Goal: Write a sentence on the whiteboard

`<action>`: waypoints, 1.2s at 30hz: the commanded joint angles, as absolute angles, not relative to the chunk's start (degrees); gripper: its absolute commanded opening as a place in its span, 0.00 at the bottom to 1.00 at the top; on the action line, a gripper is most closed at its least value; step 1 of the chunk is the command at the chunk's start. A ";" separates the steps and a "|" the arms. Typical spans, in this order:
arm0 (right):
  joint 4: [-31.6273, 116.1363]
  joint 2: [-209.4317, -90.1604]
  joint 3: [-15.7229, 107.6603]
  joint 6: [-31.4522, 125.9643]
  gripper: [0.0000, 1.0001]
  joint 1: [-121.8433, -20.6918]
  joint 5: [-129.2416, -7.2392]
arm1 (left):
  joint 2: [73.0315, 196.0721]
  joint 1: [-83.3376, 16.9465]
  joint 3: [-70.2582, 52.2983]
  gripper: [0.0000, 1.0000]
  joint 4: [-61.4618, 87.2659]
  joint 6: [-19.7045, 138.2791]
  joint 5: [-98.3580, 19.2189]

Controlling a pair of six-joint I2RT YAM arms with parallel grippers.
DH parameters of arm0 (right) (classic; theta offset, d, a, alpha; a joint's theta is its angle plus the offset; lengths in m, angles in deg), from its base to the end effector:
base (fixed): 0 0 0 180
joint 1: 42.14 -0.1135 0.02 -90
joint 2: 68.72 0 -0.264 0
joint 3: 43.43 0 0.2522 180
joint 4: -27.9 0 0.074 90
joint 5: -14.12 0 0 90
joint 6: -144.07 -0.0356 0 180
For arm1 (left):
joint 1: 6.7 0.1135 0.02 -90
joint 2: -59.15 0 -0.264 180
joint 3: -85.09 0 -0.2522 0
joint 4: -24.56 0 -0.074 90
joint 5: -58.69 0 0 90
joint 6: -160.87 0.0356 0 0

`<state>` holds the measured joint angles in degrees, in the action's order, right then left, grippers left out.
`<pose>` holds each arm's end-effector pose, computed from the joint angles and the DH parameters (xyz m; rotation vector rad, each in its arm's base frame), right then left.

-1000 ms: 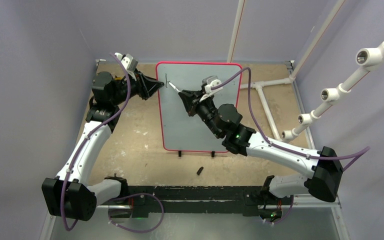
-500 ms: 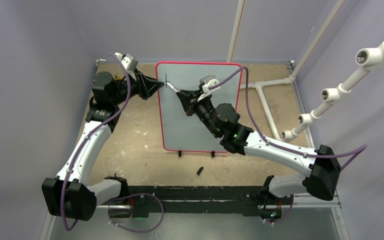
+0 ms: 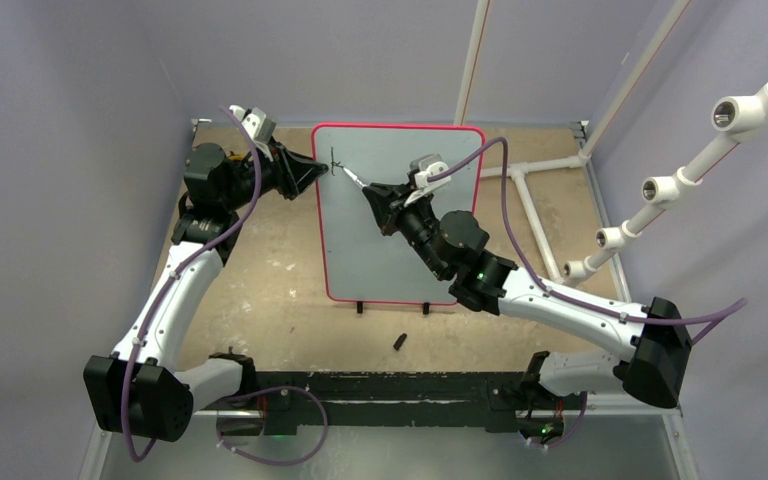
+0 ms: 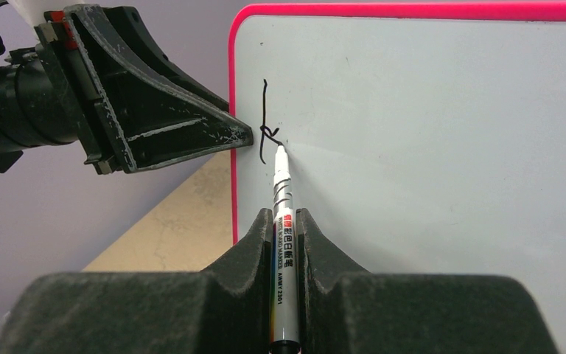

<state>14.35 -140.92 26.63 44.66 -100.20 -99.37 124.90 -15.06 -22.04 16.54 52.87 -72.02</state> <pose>0.1686 0.2436 0.3765 -0.2490 1.4022 0.6981 0.2566 -0.0612 0.3839 0.4364 1.6016 -0.9132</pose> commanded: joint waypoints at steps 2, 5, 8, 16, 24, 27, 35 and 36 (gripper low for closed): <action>12.66 -139.12 25.70 45.95 0.00 -99.78 -97.54 | 124.98 -15.05 -22.35 0.01 18.36 53.02 -73.03; 10.93 -138.17 25.38 46.68 0.00 -99.75 -94.84 | 125.07 -15.05 -22.35 0.01 18.38 53.02 -73.03; 9.88 -137.41 25.23 46.86 0.00 -99.82 -94.97 | 125.07 -15.05 -22.31 0.01 18.33 53.03 -73.02; 9.74 -138.23 26.66 47.19 0.00 -99.71 -99.51 | 125.11 -15.05 -22.34 0.00 18.35 53.03 -73.09; 10.73 -140.48 28.81 48.16 0.00 -99.71 -99.55 | 124.98 -15.05 -22.34 0.00 18.36 53.01 -73.14; 11.62 -140.95 29.14 47.95 0.00 -99.71 -100.48 | 124.98 -15.05 -22.35 0.00 18.40 53.03 -73.18; 13.75 -139.23 25.84 46.03 0.00 -99.71 -102.34 | 124.90 -15.04 -22.35 0.00 18.44 53.11 -73.22; 14.13 -139.13 25.47 45.56 0.00 -99.71 -102.18 | 124.89 -15.05 -22.35 0.00 18.39 53.05 -73.23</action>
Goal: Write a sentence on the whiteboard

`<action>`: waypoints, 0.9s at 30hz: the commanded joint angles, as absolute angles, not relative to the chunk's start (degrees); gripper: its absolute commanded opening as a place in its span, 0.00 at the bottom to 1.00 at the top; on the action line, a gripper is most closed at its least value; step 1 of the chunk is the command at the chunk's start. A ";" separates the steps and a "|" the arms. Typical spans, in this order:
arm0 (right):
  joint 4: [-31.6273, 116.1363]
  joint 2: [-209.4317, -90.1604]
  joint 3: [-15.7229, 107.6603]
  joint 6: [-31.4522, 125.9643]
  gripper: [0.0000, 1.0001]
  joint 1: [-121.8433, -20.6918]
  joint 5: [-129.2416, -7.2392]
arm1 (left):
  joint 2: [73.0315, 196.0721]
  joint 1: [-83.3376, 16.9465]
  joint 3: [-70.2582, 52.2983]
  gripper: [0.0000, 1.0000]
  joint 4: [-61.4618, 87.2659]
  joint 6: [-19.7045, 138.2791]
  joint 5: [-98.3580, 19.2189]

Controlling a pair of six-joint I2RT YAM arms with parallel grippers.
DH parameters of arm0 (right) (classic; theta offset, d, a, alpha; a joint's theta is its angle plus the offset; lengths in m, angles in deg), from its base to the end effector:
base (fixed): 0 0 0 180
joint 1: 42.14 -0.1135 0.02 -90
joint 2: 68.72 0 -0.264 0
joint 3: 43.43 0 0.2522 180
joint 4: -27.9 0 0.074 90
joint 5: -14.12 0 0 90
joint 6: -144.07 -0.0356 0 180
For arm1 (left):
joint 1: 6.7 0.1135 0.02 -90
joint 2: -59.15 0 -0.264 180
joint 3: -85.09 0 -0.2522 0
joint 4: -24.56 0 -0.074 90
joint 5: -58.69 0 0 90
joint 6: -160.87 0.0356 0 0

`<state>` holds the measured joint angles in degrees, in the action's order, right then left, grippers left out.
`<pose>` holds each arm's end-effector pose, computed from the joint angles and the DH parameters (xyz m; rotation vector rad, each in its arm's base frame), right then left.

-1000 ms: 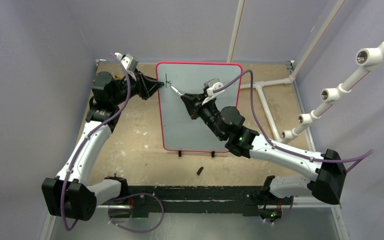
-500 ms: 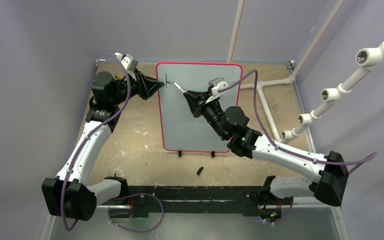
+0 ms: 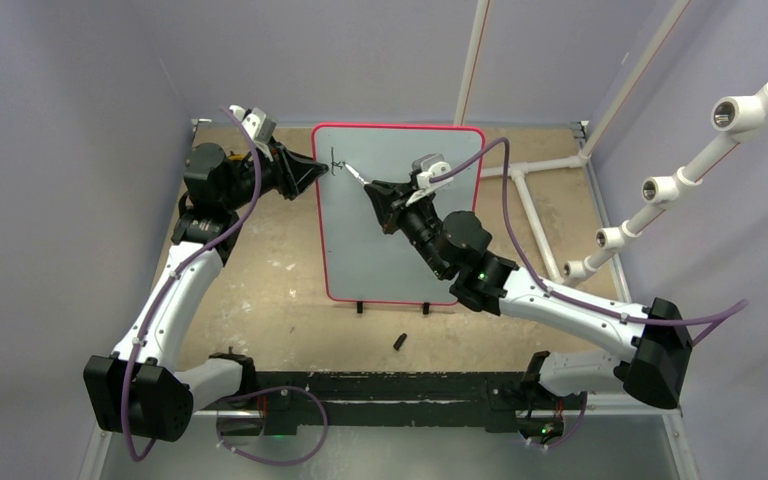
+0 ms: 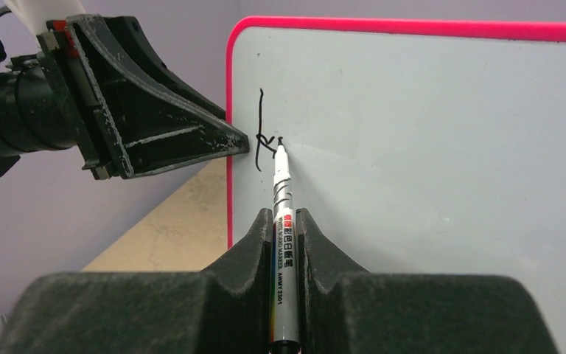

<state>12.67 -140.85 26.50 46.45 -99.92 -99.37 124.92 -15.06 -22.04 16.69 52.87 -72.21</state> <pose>0.1692 0.2419 0.3791 -0.2525 1.3726 0.6813 0.2566 -0.0613 0.3841 0.4398 1.5990 -0.9152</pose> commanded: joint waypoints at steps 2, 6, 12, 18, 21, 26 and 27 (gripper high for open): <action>14.52 -139.03 24.68 44.87 0.00 -99.71 -101.89 | 124.89 -15.05 -22.35 0.00 18.40 53.03 -73.23; 14.88 -138.85 23.92 43.98 0.00 -99.72 -101.14 | 124.98 -15.05 -22.35 0.00 18.43 53.02 -73.19; 12.72 -137.65 23.73 44.74 0.00 -99.77 -98.80 | 124.98 -15.05 -22.35 0.00 18.39 53.07 -73.13; 8.20 -135.95 23.31 46.89 0.00 -99.80 -97.29 | 125.08 -15.05 -22.38 0.00 18.44 53.03 -73.10; 6.33 -136.46 23.60 47.90 0.00 -99.80 -97.76 | 125.02 -15.05 -22.43 0.00 18.43 53.11 -73.14; 5.27 -138.88 25.78 49.10 0.00 -99.80 -98.19 | 125.07 -15.05 -22.44 0.00 18.39 53.11 -73.13; 5.27 -139.24 26.18 49.26 0.00 -99.74 -98.20 | 125.07 -15.05 -22.44 0.00 18.44 53.11 -73.14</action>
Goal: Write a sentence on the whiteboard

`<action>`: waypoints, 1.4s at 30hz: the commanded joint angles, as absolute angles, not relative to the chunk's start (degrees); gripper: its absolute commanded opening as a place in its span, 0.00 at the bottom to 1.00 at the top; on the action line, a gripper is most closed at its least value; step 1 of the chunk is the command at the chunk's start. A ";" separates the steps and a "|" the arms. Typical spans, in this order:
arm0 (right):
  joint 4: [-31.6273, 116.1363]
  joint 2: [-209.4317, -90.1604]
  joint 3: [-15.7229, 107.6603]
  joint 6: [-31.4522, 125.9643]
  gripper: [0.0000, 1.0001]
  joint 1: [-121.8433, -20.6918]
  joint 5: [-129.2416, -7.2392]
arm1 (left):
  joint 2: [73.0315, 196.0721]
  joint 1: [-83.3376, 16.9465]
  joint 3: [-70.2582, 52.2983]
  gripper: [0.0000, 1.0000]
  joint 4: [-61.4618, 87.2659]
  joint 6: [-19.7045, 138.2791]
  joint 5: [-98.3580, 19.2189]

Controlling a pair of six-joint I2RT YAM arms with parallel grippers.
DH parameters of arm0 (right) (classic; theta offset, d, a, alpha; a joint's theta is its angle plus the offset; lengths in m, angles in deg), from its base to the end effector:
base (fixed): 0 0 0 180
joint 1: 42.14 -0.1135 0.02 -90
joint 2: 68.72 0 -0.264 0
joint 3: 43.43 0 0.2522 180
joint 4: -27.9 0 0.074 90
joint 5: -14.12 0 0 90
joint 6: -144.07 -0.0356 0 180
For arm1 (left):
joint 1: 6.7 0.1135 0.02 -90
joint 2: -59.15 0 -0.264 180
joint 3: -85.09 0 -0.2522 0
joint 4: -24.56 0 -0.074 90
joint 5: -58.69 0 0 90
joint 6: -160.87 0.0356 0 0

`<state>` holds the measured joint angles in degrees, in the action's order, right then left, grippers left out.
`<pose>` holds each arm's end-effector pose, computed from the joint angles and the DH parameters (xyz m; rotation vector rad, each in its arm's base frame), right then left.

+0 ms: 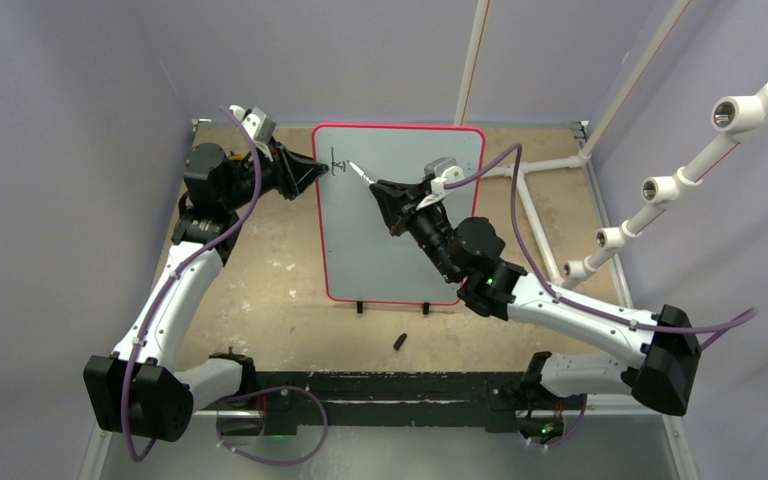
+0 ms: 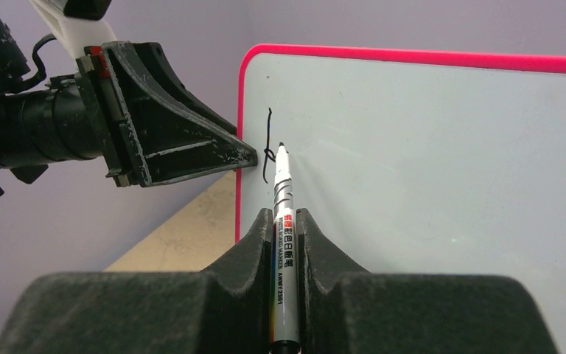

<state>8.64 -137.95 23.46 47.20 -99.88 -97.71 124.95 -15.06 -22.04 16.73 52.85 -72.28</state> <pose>0.1611 0.2304 0.3812 -0.2506 1.3079 0.7194 0.2567 -0.0613 0.3840 0.4406 1.5989 -0.9164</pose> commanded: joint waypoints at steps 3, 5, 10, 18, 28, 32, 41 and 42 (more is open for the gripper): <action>4.89 -140.04 26.73 49.50 0.00 -99.72 -98.25 | 125.11 -15.05 -22.50 0.00 18.42 53.07 -73.17; 4.69 -140.33 26.93 49.66 0.00 -99.80 -98.26 | 125.16 -15.05 -22.48 0.00 18.43 52.98 -73.30; 4.02 -140.68 27.23 50.00 0.00 -99.80 -98.14 | 125.06 -15.05 -22.53 0.00 18.53 52.92 -73.40; 3.80 -141.24 27.68 50.17 0.00 -99.77 -98.52 | 125.17 -15.05 -22.50 0.00 18.69 52.85 -73.50; 6.60 -142.45 28.95 49.50 0.00 -99.72 -100.01 | 125.06 -15.05 -22.61 0.00 18.77 52.85 -73.67; 7.00 -142.29 28.87 49.16 0.00 -99.71 -101.28 | 124.98 -15.05 -22.61 0.00 18.79 52.84 -73.67; 7.47 -142.69 28.52 48.97 0.00 -99.71 -102.58 | 124.98 -15.05 -22.70 0.00 18.87 52.78 -73.50; 7.59 -142.78 28.60 48.93 0.00 -99.71 -102.59 | 124.98 -15.05 -22.69 0.00 18.87 52.76 -73.56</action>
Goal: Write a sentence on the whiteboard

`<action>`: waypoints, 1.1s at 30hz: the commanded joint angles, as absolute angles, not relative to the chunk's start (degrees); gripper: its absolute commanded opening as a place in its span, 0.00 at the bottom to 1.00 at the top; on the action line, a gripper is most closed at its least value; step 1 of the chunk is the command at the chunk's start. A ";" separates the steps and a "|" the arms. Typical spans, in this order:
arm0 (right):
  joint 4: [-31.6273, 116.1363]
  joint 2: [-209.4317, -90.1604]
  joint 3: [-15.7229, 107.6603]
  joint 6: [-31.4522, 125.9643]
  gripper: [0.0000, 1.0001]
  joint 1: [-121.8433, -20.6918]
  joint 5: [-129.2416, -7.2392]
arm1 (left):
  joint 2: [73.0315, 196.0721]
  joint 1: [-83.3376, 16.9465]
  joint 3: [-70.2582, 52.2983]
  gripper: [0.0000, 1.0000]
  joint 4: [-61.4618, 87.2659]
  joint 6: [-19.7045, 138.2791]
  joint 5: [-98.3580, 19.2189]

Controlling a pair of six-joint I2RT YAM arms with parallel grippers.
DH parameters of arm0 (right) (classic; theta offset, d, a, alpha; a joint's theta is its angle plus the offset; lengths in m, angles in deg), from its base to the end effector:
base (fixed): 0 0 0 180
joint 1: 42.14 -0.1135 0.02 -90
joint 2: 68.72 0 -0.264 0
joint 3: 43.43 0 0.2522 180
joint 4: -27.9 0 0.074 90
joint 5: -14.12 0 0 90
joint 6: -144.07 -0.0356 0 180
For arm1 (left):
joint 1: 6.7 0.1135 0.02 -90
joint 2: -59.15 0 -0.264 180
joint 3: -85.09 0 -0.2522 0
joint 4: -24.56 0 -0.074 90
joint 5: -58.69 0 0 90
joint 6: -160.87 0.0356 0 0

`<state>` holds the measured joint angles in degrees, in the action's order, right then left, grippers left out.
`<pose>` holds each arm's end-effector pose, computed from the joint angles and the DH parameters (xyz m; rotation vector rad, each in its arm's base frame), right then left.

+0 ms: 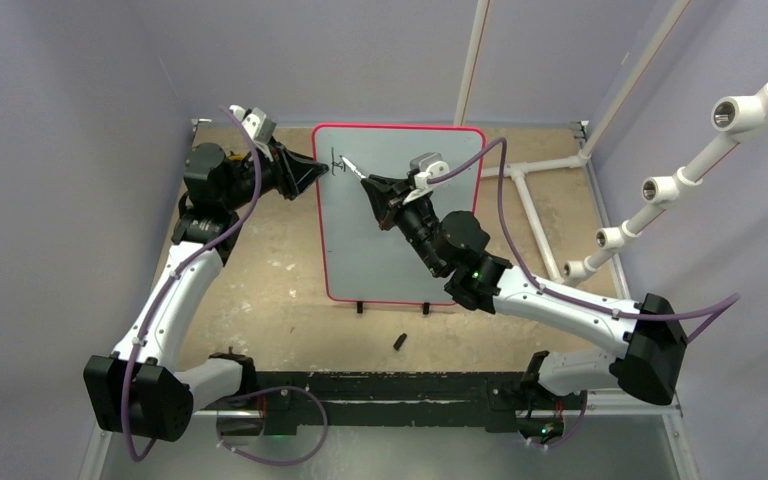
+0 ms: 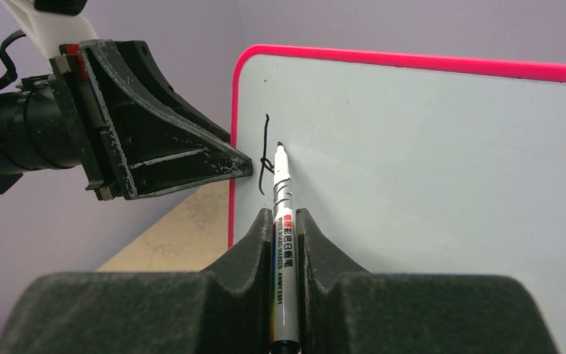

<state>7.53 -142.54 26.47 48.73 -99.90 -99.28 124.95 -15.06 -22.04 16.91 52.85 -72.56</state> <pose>0.1722 0.2465 0.3800 -0.2491 1.3152 0.6754 0.2566 -0.0614 0.3843 0.4456 1.5954 -0.9194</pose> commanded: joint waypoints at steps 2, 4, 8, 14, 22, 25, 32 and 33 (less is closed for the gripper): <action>7.73 -142.77 28.41 48.76 0.00 -99.71 -102.83 | 124.82 -15.05 -22.78 0.00 19.01 52.70 -73.56; 7.61 -142.42 28.10 48.76 0.00 -99.71 -102.94 | 124.64 -15.05 -22.83 0.00 18.99 52.65 -73.58; 8.03 -142.07 28.22 49.41 0.00 -99.71 -101.58 | 124.73 -15.05 -22.88 0.00 19.06 52.76 -73.37; 4.08 -138.18 25.20 51.22 0.00 -99.71 -95.83 | 124.64 -15.05 -23.00 0.00 18.93 52.92 -72.47; 7.75 -136.44 23.45 48.68 0.00 -99.71 -95.74 | 124.85 -15.05 -23.05 0.00 18.68 53.11 -72.00; 7.89 -136.27 23.12 48.84 0.00 -99.71 -96.88 | 125.14 -15.05 -22.96 0.00 18.63 53.19 -71.91; 8.50 -137.06 23.05 48.78 0.00 -99.34 -98.53 | 125.24 -15.05 -22.97 0.00 18.55 53.16 -71.91; 8.71 -137.23 23.08 48.60 0.00 -99.03 -98.63 | 125.24 -15.05 -22.95 0.00 18.62 53.19 -71.96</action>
<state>8.82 -137.20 23.24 49.12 -99.81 -96.48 124.95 -14.99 -22.56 17.61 52.82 -72.21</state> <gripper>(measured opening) 0.130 0.215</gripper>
